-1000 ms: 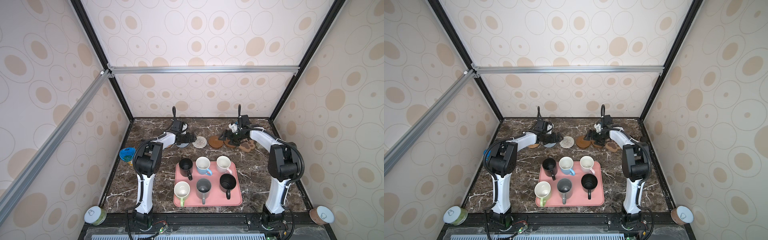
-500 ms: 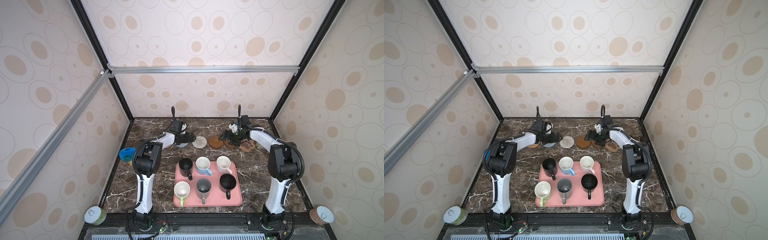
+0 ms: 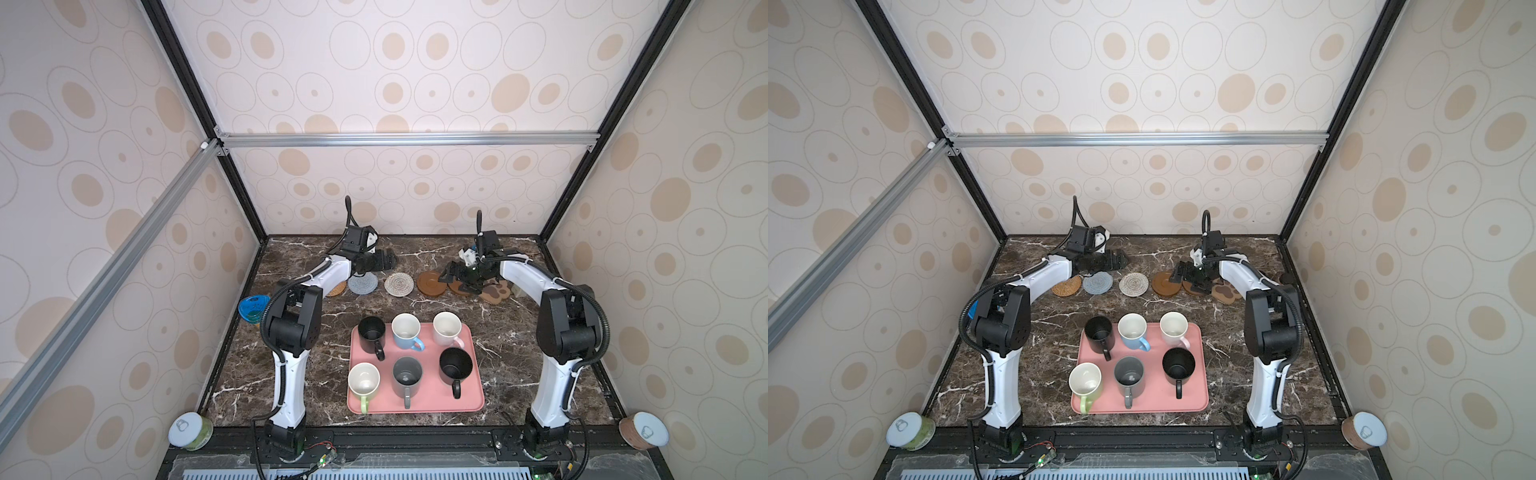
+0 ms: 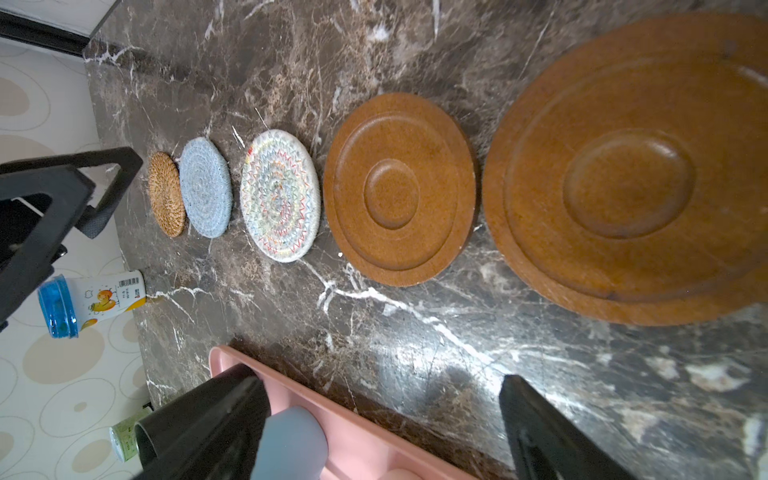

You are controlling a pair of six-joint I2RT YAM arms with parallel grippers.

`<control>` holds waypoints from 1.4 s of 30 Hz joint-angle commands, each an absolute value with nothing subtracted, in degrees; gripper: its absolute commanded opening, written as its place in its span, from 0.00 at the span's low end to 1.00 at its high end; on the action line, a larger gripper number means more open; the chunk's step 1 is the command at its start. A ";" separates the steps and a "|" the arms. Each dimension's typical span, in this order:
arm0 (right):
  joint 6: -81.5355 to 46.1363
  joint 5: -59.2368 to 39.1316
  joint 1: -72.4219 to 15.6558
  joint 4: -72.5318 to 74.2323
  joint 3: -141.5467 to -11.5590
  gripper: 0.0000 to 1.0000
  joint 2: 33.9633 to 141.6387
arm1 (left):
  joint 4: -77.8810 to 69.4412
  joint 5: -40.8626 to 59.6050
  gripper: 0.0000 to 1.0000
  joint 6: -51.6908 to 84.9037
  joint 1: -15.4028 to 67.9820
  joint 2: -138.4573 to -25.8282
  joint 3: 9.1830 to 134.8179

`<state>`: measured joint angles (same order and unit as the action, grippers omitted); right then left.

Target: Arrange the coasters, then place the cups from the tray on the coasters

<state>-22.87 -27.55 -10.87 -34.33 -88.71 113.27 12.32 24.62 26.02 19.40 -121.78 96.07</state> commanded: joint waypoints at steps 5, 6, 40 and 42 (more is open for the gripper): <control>-22.28 -27.07 -10.63 -34.95 -86.87 0.92 110.15 | 14.82 29.04 1.00 25.14 24.17 -127.47 103.06; -22.22 -27.07 -10.55 -34.98 -86.59 0.92 110.13 | 15.19 29.22 1.00 25.05 24.69 -128.20 103.77; -23.19 -27.46 -10.02 -33.93 -86.22 0.92 110.16 | 17.14 26.02 1.00 25.30 25.14 -131.77 102.92; -23.76 -27.67 -10.02 -33.68 -87.68 0.92 110.84 | 15.74 26.63 1.00 26.35 25.18 -131.16 103.06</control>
